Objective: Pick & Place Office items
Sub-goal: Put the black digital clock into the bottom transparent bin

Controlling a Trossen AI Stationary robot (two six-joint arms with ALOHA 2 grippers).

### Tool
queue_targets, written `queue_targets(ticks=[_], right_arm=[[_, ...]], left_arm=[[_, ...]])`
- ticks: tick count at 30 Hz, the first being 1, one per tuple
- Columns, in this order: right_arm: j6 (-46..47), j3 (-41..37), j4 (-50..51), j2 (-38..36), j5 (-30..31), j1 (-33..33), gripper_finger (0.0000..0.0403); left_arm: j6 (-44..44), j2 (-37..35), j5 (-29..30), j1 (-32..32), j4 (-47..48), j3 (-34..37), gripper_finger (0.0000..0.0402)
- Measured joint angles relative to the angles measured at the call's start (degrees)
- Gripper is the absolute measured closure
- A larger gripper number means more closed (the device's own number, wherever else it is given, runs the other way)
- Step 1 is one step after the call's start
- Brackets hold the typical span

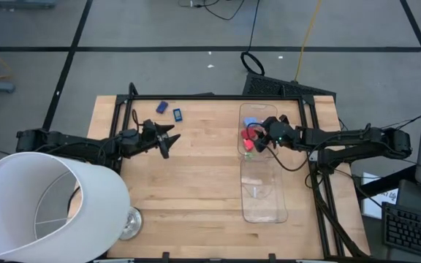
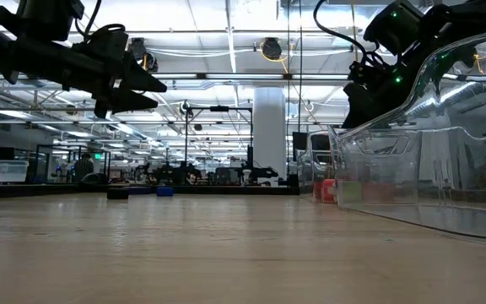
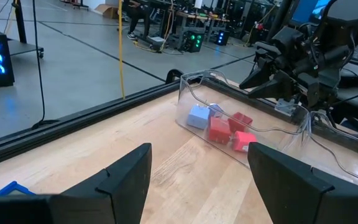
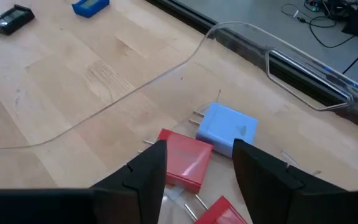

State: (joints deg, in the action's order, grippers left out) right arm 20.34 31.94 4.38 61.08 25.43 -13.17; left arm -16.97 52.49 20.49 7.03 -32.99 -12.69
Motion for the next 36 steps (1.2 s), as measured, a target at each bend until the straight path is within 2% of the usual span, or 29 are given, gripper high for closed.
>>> queue_targets(ticks=[9,15,20,23,26,29,32,34,36], right_arm=[[-3.47,0.0,-6.85,0.0,-0.16,0.61,0.0233],[-8.43,0.0,-12.83,0.02,-0.25,3.21,0.0239],[-11.87,0.0,-17.52,0.02,-4.49,5.2,0.0243],[-12.28,0.0,-19.33,0.02,-7.6,5.62,0.0243],[-12.31,0.0,-19.91,0.02,-7.67,5.79,0.0244],[-12.28,0.0,-19.89,0.02,-7.65,5.79,0.0243],[-12.3,0.0,-19.95,0.02,-7.63,5.79,0.0245],[-12.31,0.0,-20.09,0.02,-7.62,5.79,0.0245],[-12.31,0.0,-20.35,0.02,-7.61,5.79,0.0244]], left_arm=[[-4.03,0.0,0.0,0.0,0.24,0.0,0.0133],[1.39,0.0,0.0,0.02,2.43,0.0,0.0133],[0.28,-0.02,-4.27,-0.07,9.39,-0.02,0.0133],[-4.0,-0.02,-1.54,0.23,14.67,-0.02,0.0133],[-10.68,-0.02,0.79,1.37,19.41,-0.02,0.0133],[-18.29,-0.02,-1.42,3.02,23.34,-0.02,0.0133],[-20.77,-0.02,-5.28,4.17,27.62,-0.04,0.0133],[-22.05,-0.02,-4.72,4.88,31.48,-0.04,0.0133],[-25.18,-0.02,-1.61,5.84,35.6,-0.04,0.0133]])
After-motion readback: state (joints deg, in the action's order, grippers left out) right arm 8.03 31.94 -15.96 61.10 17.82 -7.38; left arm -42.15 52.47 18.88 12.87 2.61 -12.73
